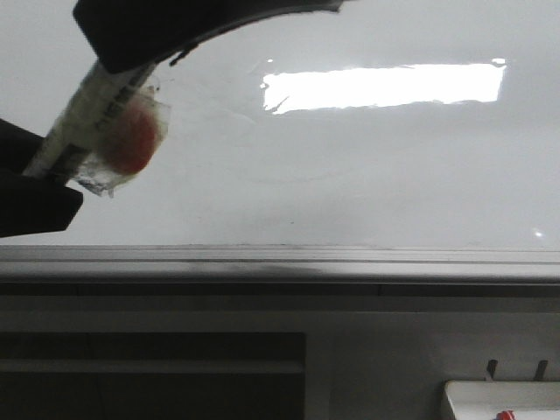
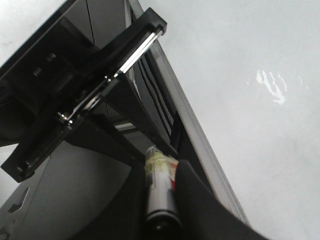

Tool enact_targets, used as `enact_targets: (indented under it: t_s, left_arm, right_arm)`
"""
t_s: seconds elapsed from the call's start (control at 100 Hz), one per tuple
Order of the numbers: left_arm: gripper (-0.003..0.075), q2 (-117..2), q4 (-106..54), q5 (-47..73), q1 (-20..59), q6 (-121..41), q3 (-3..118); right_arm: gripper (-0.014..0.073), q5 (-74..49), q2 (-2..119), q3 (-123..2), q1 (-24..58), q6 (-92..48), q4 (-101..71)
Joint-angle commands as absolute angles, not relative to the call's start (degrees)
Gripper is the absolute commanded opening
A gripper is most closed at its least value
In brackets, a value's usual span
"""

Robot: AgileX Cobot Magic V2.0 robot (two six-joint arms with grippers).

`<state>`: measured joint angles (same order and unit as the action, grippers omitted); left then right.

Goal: Write number 2 on whiteboard

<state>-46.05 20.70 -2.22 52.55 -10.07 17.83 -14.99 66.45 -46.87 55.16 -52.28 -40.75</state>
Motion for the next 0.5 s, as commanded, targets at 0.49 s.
enact_targets:
  t_s: [0.49]
  left_arm:
    - [0.0343,-30.3,-0.8,-4.6,45.2,-9.0,20.3]
  right_arm:
    - [-0.0071,2.4,61.3,-48.8,54.8,-53.0,-40.0]
